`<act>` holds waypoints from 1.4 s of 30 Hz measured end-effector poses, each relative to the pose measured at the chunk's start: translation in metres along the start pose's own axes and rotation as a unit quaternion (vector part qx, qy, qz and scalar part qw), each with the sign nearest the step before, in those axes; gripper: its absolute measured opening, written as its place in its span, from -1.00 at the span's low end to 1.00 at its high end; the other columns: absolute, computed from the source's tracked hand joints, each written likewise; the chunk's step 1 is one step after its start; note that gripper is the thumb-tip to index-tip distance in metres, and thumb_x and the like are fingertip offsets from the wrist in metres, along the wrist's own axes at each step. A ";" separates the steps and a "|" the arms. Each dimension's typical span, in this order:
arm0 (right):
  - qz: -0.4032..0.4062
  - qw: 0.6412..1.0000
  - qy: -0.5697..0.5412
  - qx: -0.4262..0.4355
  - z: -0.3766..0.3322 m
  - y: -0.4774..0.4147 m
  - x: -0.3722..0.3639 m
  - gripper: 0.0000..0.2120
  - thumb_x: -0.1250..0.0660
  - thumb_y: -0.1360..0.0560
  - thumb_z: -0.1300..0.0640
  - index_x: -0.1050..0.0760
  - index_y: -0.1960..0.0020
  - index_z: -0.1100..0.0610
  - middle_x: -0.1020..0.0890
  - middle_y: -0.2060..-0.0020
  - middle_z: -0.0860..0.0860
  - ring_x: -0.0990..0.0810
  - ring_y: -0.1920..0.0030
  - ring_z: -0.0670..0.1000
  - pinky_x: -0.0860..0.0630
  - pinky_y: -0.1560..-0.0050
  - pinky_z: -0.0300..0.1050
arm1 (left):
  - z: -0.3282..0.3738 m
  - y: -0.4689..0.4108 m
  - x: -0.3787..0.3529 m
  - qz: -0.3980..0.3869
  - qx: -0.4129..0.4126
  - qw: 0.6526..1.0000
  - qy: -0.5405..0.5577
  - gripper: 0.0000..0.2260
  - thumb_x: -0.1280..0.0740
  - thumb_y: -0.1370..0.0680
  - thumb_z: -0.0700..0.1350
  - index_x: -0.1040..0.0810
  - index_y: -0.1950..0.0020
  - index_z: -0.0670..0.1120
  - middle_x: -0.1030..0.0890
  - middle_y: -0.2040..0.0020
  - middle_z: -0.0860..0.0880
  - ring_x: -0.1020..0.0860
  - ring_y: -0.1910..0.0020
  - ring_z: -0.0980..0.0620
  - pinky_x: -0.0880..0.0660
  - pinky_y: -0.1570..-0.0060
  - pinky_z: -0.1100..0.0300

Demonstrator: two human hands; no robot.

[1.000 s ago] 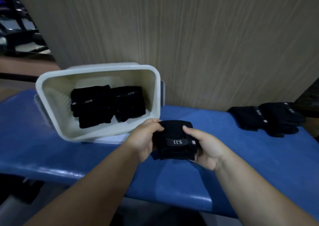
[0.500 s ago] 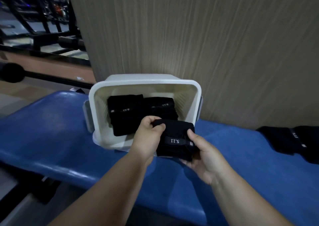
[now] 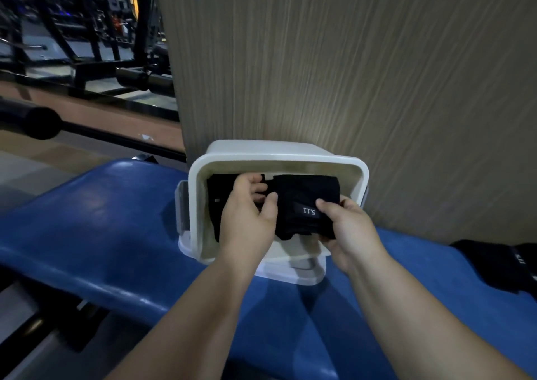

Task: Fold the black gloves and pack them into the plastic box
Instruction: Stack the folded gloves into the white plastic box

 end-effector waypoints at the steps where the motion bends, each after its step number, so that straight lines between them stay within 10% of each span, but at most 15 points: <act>1: 0.004 1.000 0.005 0.008 -0.004 -0.005 -0.002 -0.91 -0.28 -0.55 0.26 -0.48 -0.01 0.11 -0.66 0.18 0.04 -0.65 0.21 0.00 -0.53 0.39 -0.17 | 0.002 -0.002 0.006 0.017 -0.030 0.999 -0.037 -0.80 -0.32 -0.55 -0.10 -0.42 -0.14 0.09 -0.54 -0.06 0.13 -0.51 -0.08 0.15 -0.45 -0.07 0.24; 7: 0.030 0.999 0.037 0.026 -0.017 -0.032 -0.016 -0.92 -0.28 -0.56 0.23 -0.42 0.05 0.08 -0.61 0.14 0.03 -0.60 0.15 -0.02 -0.48 0.33 -0.15 | -0.018 -0.015 0.015 -0.012 -0.062 0.953 -0.297 -0.70 -0.23 -0.57 -0.09 -0.48 -0.30 0.05 -0.50 -0.31 0.09 -0.28 -0.45 0.03 -0.06 -0.49 0.01; 20: 0.061 0.976 0.209 0.010 -0.006 -0.076 -0.027 -0.69 -0.37 -0.50 0.22 -0.44 -0.22 0.21 -0.59 0.10 0.13 -0.60 0.12 0.13 -0.63 0.22 0.03 | -0.040 -0.015 0.004 -0.112 0.006 0.936 -0.334 -0.57 -0.09 -0.64 -0.02 -0.18 -0.52 0.10 -0.16 -0.55 0.14 0.08 -0.55 0.09 0.27 -0.47 0.08; 25: 0.105 0.914 0.385 0.075 -0.011 -0.074 -0.028 -0.54 -0.37 -0.47 0.10 -0.32 -0.30 0.18 -0.55 0.24 0.06 -0.58 0.18 0.14 -0.59 0.09 0.06 | -0.038 -0.014 0.002 -0.111 0.009 0.937 -0.332 -0.56 -0.11 -0.63 -0.01 -0.18 -0.52 0.11 -0.17 -0.55 0.12 0.08 -0.55 0.06 0.27 -0.49 0.03; 34: 0.103 0.710 0.667 0.203 -0.018 -0.054 -0.040 -0.49 -0.19 -0.58 -0.05 -0.21 -0.45 0.13 -0.37 -0.27 0.22 -0.42 -0.21 0.25 -0.41 -0.05 0.03 | -0.037 -0.016 0.000 -0.113 0.019 0.943 -0.313 -0.57 -0.10 -0.63 0.00 -0.18 -0.51 0.14 -0.18 -0.54 0.13 0.08 -0.55 0.06 0.25 -0.50 0.02; 42: -0.107 0.652 0.678 0.321 -0.011 -0.063 -0.062 -0.52 -0.18 -0.55 0.16 -0.30 -0.46 -0.03 -0.46 -0.35 0.09 -0.38 -0.33 0.20 -0.31 -0.35 -0.01 | -0.038 -0.017 0.001 -0.115 0.025 0.942 -0.313 -0.58 -0.08 -0.63 -0.02 -0.20 -0.51 0.15 -0.19 -0.53 0.15 0.07 -0.55 0.07 0.24 -0.50 0.01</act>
Point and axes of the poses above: each hand's wrist, its own y-axis away from the middle knuckle, its own x-axis out of the back of the hand, z = x × y, the point moved 4 cm from there along -y, towards the middle knuckle
